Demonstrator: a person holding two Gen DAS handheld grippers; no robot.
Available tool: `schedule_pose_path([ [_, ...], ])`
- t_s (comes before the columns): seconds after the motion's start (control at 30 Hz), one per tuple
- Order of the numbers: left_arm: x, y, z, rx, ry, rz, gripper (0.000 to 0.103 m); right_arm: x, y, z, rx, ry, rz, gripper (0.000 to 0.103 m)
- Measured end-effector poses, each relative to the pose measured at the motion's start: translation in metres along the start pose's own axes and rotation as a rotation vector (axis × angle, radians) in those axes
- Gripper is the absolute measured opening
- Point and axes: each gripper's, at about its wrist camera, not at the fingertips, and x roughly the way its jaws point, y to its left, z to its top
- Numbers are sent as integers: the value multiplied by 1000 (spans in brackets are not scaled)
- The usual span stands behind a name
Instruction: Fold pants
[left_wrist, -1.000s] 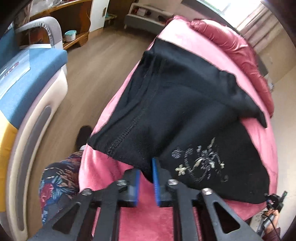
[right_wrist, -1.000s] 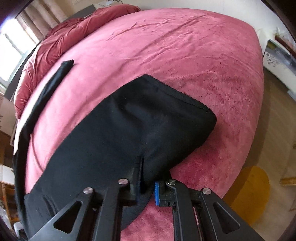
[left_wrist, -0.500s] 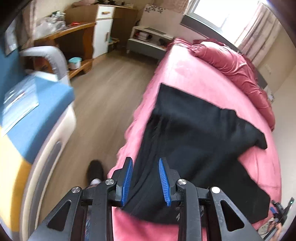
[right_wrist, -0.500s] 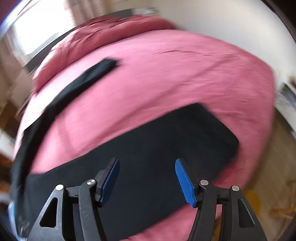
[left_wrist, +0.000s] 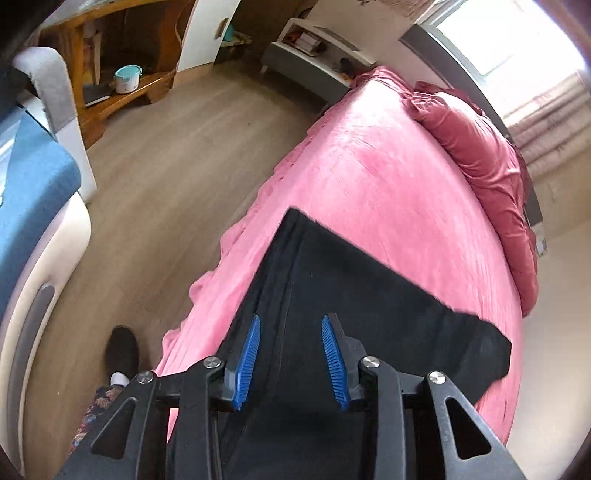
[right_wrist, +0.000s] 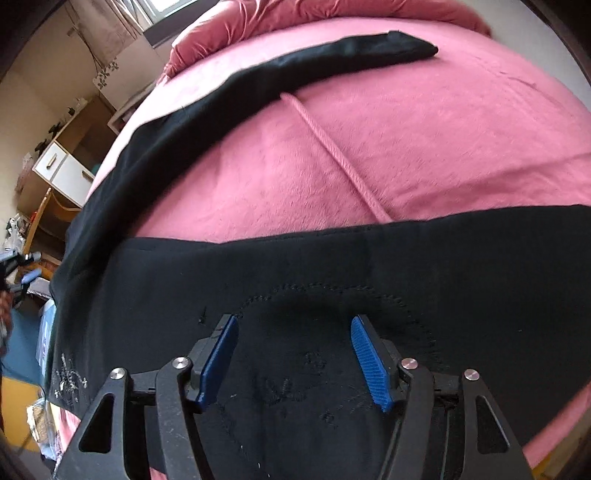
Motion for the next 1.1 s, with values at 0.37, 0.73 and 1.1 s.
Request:
schedule_pose_path([
  [0.37, 65, -5, 55, -92, 57, 26, 37, 17, 12, 6, -7, 27, -14, 86],
  [0.73, 71, -38, 55, 59, 3, 56, 10, 25, 22, 4, -22, 30, -35, 89],
  [1.1, -78, -100, -53, 471, -108, -450, 7, 20, 20, 4, -18, 27, -21, 89],
])
